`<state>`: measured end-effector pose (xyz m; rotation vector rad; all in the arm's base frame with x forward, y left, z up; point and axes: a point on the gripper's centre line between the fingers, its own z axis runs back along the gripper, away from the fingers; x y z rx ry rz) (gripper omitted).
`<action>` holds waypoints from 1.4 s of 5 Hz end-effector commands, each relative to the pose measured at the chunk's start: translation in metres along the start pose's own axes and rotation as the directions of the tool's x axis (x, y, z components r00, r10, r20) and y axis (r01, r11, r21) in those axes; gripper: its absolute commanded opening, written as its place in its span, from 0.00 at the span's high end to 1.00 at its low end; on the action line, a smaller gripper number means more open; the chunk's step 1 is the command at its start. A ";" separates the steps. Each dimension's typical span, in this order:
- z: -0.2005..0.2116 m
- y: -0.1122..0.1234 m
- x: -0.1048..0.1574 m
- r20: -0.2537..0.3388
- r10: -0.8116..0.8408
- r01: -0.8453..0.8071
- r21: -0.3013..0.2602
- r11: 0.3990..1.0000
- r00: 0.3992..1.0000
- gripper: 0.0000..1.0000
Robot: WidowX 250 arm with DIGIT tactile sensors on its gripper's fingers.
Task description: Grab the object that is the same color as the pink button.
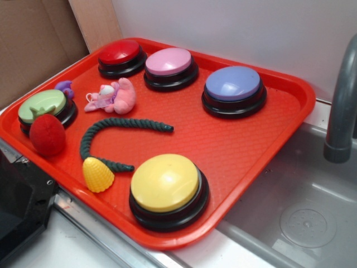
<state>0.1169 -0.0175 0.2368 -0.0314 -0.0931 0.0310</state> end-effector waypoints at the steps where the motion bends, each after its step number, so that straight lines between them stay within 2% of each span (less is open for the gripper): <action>1: 0.000 0.000 0.000 0.000 0.000 0.000 0.000 1.000 1.000 0.00; 2: -0.020 0.006 0.022 0.006 0.229 -0.229 -0.020 0.973 0.973 0.00; 3: -0.042 0.010 0.043 0.007 0.327 -0.327 0.020 0.945 0.945 0.00; 4: -0.061 0.019 0.061 -0.031 0.498 -0.498 -0.005 0.867 0.867 0.00; 5: -0.096 0.028 0.080 -0.095 0.616 -0.621 -0.026 0.784 0.782 0.00; 6: -0.135 0.029 0.098 -0.071 0.688 -0.690 -0.006 0.723 0.722 0.00; 7: -0.163 0.035 0.104 -0.028 0.725 -0.723 0.053 0.688 0.688 0.00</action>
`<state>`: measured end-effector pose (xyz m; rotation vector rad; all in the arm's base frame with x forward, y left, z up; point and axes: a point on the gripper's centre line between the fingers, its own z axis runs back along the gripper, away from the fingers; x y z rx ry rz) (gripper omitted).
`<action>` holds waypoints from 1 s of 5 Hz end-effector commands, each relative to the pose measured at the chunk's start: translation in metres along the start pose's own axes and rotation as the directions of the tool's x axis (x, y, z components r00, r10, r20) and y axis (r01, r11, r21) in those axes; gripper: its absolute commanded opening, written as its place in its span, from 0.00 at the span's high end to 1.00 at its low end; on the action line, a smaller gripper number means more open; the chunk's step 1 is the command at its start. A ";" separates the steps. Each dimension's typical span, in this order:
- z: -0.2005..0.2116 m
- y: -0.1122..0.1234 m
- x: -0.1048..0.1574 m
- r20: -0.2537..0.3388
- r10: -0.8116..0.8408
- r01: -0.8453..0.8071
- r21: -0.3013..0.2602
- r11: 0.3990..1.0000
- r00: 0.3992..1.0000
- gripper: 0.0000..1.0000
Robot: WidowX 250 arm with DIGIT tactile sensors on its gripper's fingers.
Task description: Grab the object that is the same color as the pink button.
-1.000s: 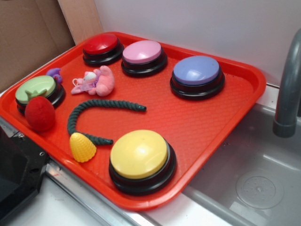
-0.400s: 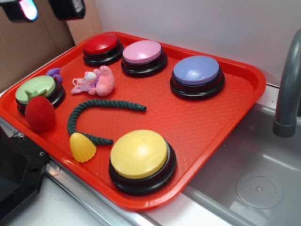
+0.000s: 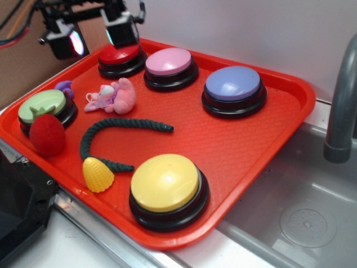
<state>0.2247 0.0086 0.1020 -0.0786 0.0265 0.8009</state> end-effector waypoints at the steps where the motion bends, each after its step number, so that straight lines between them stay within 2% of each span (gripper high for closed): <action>1: -0.041 0.000 0.019 0.072 0.047 -0.052 0.072 0.996 0.996 0.00; 3: -0.062 0.006 0.015 0.077 0.010 -0.020 0.121 0.992 0.997 0.00; 4: -0.068 0.014 0.017 0.086 0.037 -0.047 0.121 0.992 0.996 0.00; 5: -0.067 0.013 0.020 0.111 0.021 -0.035 0.126 0.991 0.994 0.67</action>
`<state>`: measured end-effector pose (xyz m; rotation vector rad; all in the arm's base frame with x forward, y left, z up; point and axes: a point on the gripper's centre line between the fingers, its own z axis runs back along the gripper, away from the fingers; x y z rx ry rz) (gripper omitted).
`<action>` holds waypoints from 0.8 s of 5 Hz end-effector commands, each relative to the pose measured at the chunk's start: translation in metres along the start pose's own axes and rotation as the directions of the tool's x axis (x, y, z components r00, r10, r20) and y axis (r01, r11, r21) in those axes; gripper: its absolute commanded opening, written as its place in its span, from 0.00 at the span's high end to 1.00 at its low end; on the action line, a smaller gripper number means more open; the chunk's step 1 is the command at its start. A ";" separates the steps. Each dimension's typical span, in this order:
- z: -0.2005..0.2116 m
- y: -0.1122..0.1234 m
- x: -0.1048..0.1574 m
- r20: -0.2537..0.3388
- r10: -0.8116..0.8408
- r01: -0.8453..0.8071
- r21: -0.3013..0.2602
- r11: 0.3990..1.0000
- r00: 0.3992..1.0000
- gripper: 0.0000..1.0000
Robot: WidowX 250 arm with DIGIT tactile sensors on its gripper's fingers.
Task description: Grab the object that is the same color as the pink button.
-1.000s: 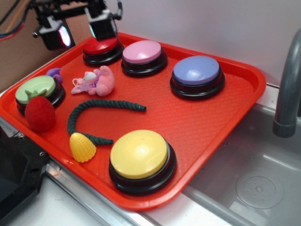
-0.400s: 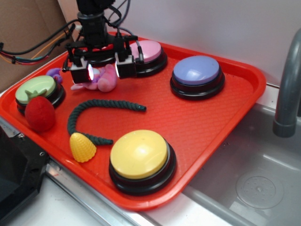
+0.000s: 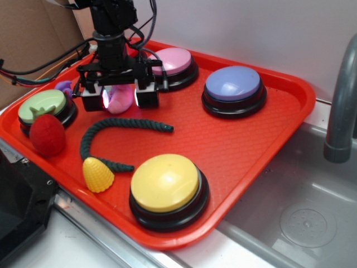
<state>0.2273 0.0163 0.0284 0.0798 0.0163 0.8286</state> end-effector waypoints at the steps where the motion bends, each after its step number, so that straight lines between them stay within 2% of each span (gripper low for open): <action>1: 0.004 0.006 0.009 0.043 0.005 -0.004 -0.011 1.000 0.999 1.00; 3: 0.013 0.007 0.007 0.085 -0.072 0.074 -0.009 0.997 0.994 1.00; 4: 0.051 0.004 0.002 0.135 -0.297 0.300 -0.001 0.954 0.945 1.00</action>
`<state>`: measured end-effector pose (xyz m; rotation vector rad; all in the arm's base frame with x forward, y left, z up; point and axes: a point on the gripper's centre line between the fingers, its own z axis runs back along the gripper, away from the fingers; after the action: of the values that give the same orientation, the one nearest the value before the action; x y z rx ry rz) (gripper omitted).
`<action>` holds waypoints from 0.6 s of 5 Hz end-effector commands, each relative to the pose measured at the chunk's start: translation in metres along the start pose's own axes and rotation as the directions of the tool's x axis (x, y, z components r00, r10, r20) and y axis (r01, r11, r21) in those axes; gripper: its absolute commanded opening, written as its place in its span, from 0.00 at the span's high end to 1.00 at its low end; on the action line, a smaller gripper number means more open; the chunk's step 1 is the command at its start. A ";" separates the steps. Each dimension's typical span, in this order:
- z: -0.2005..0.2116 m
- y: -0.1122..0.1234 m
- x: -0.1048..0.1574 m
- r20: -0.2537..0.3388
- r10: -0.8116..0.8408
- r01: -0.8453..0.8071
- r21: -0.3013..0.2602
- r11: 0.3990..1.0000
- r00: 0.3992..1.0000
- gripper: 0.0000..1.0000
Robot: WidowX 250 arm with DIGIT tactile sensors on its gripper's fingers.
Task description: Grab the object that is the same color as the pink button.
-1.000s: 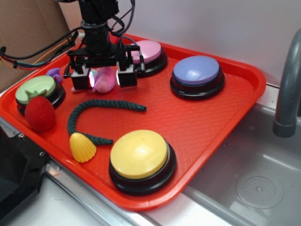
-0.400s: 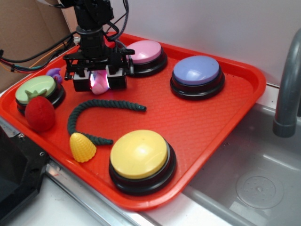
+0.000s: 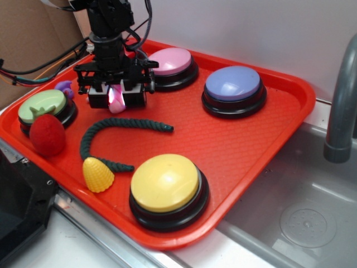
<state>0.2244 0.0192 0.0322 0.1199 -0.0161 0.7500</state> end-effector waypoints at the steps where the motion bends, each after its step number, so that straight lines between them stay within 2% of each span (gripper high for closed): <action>1: 0.091 -0.001 -0.006 0.133 -0.449 0.458 -0.043 0.888 0.884 1.00; 2: 0.134 -0.003 -0.025 0.144 -0.652 0.664 -0.051 0.746 0.744 1.00; 3: 0.170 0.002 -0.042 0.180 -0.791 0.810 -0.067 0.583 0.584 1.00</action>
<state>0.1921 -0.0344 0.1827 0.0331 -0.0785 -0.1745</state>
